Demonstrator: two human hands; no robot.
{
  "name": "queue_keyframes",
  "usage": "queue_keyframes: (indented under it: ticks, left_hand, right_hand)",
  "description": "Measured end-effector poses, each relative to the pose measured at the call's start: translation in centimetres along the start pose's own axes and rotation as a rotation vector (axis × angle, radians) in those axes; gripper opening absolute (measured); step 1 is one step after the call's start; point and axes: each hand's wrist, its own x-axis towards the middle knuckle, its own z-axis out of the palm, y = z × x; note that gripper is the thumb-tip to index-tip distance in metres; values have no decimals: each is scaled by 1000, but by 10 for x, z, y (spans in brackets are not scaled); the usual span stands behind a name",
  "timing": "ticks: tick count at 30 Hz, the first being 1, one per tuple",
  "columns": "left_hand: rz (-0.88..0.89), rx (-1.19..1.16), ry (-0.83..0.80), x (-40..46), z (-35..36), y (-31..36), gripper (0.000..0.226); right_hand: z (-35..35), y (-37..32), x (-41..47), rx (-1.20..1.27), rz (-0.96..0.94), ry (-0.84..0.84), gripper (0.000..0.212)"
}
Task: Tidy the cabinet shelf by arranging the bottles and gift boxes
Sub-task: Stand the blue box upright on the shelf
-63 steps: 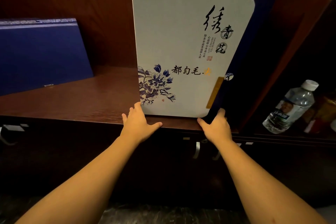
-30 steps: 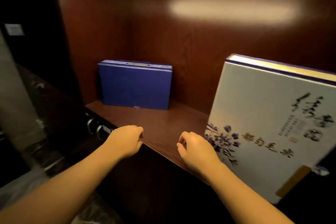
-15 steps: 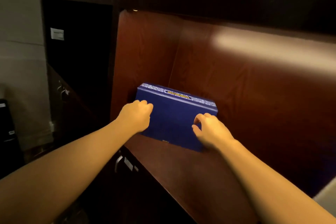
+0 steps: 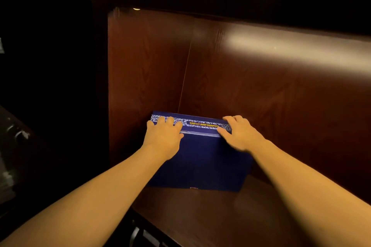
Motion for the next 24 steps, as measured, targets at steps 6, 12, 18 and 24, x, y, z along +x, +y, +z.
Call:
queue_keyframes:
  ticks: [6, 12, 18, 24]
  left_hand:
    - [19, -3, 2, 4, 5, -2, 48]
    - [54, 12, 1, 8, 0, -8, 45]
    - [60, 2, -70, 10, -11, -8, 45]
    - [-101, -121, 51, 5, -19, -1, 43]
  right_hand:
    - [2, 9, 27, -9, -22, -172, 80]
    - [1, 14, 36, 66, -2, -235, 75]
    - [9, 12, 29, 63, 29, -180, 76]
    - [4, 4, -1, 27, 171, -184, 84]
